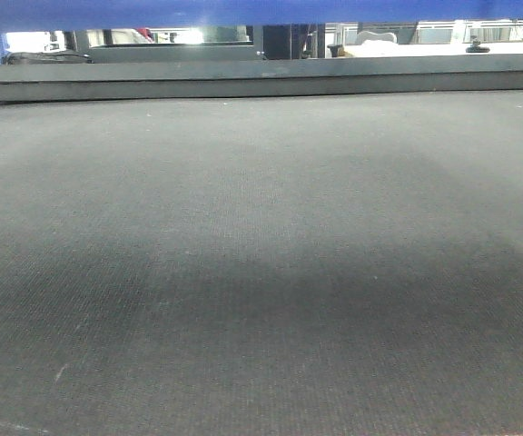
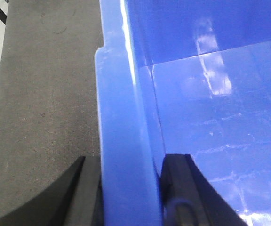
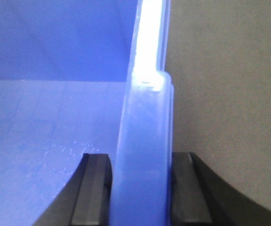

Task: Move blue bin to conveyor side
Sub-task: 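Approach the conveyor and hold the bin above its grey belt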

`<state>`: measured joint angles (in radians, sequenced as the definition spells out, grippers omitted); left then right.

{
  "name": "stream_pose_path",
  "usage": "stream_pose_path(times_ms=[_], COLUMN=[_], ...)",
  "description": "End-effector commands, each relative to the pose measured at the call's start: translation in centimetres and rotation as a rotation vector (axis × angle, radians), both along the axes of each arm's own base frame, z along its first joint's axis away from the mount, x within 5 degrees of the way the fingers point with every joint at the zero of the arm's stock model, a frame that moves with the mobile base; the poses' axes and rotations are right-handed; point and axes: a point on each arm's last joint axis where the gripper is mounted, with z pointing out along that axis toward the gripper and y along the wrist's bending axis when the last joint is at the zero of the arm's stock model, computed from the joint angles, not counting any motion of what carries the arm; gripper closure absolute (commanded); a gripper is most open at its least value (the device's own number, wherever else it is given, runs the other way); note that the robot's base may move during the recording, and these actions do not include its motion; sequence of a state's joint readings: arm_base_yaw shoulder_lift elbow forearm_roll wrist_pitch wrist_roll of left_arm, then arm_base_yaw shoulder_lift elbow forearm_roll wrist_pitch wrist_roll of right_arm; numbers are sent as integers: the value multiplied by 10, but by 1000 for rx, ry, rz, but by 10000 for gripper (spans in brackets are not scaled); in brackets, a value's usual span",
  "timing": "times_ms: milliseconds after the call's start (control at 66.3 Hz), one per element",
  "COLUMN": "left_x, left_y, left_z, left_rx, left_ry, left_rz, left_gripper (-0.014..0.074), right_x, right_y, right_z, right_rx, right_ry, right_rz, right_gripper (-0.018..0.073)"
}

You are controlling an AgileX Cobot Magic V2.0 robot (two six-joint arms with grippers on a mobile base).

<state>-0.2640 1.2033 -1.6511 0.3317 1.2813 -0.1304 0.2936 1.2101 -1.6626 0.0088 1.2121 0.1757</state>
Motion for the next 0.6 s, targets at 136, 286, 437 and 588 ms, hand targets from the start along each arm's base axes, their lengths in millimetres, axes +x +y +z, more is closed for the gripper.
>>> stream_pose_path(times_ms=[136,286,437,588], left_x=[-5,-5,-5,-5], left_y=[10,10,10,10], left_z=[15,15,15,15], left_rx=[89,89,86,86], left_ry=[-112,-112,-111,-111], left_rz=[31,31,29,29], left_gripper=[615,615,615,615], right_x=[-4,-4,-4,-4], right_y=[-7,-7,-7,-7], right_z=[16,16,16,16], right_rx=[-19,-19,-19,-19], right_ry=[-148,-148,-148,-148], right_rz=[-20,-20,-20,-20], right_gripper=[640,640,640,640])
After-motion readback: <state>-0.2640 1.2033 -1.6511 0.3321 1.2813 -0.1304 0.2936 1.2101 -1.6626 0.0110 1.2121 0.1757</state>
